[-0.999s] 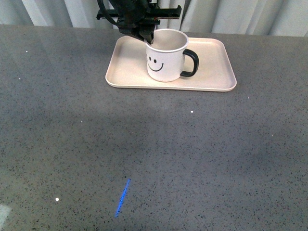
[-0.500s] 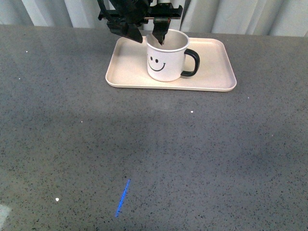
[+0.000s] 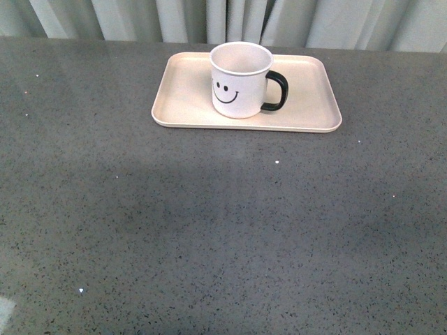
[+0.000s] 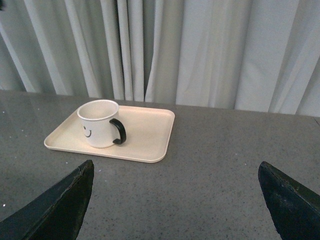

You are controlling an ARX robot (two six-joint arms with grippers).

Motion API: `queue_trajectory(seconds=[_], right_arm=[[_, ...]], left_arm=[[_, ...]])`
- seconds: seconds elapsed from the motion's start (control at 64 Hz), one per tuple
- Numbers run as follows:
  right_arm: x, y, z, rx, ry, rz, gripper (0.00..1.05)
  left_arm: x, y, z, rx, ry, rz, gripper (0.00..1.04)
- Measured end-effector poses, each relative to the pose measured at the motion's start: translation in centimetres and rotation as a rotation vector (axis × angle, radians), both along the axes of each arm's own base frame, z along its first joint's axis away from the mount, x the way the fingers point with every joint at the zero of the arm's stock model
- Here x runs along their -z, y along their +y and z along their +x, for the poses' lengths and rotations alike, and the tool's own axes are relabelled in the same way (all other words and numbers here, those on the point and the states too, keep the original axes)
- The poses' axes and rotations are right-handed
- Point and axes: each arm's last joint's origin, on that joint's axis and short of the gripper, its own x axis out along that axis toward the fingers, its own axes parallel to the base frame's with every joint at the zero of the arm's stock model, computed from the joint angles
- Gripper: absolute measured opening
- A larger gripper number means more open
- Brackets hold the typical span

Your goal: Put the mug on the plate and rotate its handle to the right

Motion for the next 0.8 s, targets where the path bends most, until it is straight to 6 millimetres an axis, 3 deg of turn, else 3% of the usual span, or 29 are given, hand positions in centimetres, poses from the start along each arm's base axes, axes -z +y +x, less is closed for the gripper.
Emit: queue_trajectory(seconds=[0.047,0.156,0.265,0.344,0.547,0.796], right_arm=[[0.0,0.0,0.0,0.002,0.000,0.000,0.96],[0.0,0.0,0.0,0.000,0.000,0.000,0.96],[0.0,0.0,0.0,-0.002,0.000,0.000,0.96],[0.0,0.0,0.0,-0.001,0.000,0.000,0.96],[0.0,0.0,0.0,-0.002,0.000,0.000,0.96],[0.0,0.0,0.0,-0.001,0.000,0.000,0.96]], left_arm=[[0.5,1.8,-3.2,-0.033,-0.080,-0.012,0.54],[2.4,3.6,-7.6,-0.055,-0.102,-0.012,0.35],[5.4,4.4,-10.5,-0.046,-0.037,0.001,0.15],[6.4,4.8,-12.3,-0.036,-0.022,0.002,0.01],[7.3,5.9,-16.4,-0.039,-0.038,0.004,0.01],[8.5,7.3,-20.0,-0.030,-0.036,0.006,0.01]])
